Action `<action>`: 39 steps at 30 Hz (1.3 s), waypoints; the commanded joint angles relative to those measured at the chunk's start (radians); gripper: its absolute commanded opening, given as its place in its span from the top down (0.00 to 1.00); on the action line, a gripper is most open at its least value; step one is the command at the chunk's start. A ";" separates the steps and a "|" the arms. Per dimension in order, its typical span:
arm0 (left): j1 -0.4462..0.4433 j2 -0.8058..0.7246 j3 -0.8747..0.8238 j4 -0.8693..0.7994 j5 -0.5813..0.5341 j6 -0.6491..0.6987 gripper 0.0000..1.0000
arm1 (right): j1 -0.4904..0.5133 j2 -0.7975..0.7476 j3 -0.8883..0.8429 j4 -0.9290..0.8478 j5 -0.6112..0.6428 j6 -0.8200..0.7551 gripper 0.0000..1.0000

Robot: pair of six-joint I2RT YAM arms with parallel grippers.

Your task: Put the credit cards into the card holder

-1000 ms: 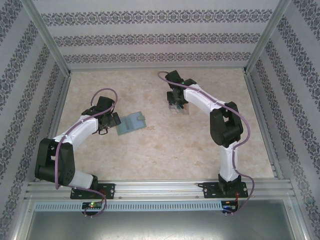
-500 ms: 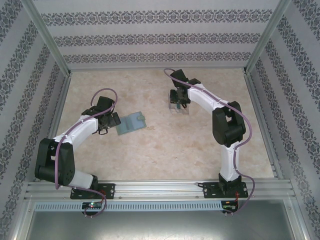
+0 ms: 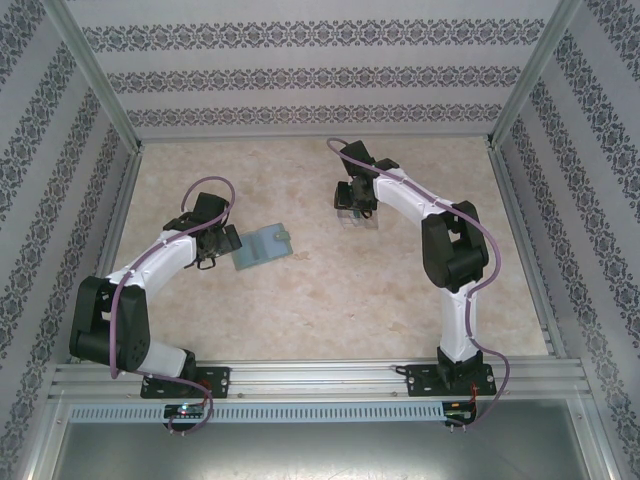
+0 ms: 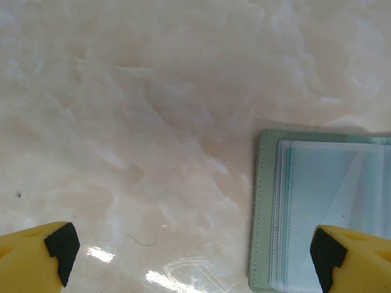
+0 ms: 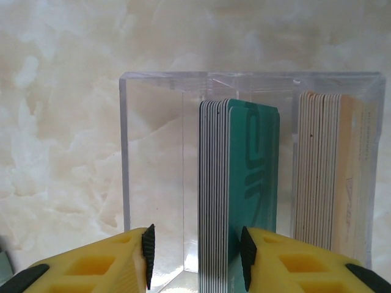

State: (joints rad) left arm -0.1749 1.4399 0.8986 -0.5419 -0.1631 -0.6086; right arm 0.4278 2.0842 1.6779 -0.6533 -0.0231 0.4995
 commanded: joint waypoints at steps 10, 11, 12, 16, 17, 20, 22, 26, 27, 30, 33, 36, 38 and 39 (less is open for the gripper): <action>0.008 -0.027 -0.007 0.000 -0.027 0.014 0.01 | 0.012 -0.030 0.005 0.028 -0.064 -0.011 0.61; 0.008 -0.027 -0.008 0.002 -0.027 0.013 0.01 | 0.012 -0.031 0.008 0.027 -0.064 -0.011 0.62; 0.007 -0.026 -0.008 0.003 -0.026 0.012 0.01 | 0.009 -0.030 0.012 0.024 -0.064 -0.013 0.62; 0.007 -0.025 -0.009 0.005 -0.023 0.010 0.01 | 0.009 -0.021 0.014 0.023 -0.072 -0.010 0.66; 0.007 -0.025 -0.010 0.003 -0.025 0.011 0.01 | 0.009 -0.021 0.015 0.023 -0.072 -0.010 0.67; 0.008 -0.028 -0.014 0.003 -0.029 0.013 0.01 | 0.011 -0.022 0.010 0.025 -0.069 -0.009 0.70; 0.007 -0.027 -0.016 0.002 -0.030 0.012 0.01 | 0.012 -0.024 0.012 0.024 -0.068 -0.012 0.70; 0.008 -0.028 -0.016 0.005 -0.031 0.013 0.01 | 0.012 -0.027 0.016 0.024 -0.067 -0.015 0.70; 0.007 -0.028 -0.016 0.005 -0.030 0.011 0.01 | 0.012 -0.027 0.018 0.023 -0.069 -0.016 0.70; 0.007 -0.027 -0.017 0.007 -0.027 0.009 0.01 | 0.012 -0.027 0.020 0.023 -0.074 -0.018 0.70; 0.008 -0.027 -0.019 0.006 -0.028 0.010 0.01 | 0.012 -0.031 0.020 0.024 -0.075 -0.018 0.70; 0.007 -0.028 -0.019 0.005 -0.030 0.011 0.01 | 0.014 -0.036 0.019 0.024 -0.076 -0.020 0.70; 0.007 -0.027 -0.020 0.005 -0.030 0.010 0.01 | 0.015 -0.036 0.019 0.024 -0.078 -0.022 0.70; 0.007 -0.028 -0.019 0.006 -0.030 0.011 0.01 | 0.014 -0.037 0.020 0.024 -0.079 -0.023 0.70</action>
State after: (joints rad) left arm -0.1749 1.4372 0.8921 -0.5385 -0.1696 -0.6086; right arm 0.4282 2.0838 1.6779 -0.6384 -0.0711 0.4919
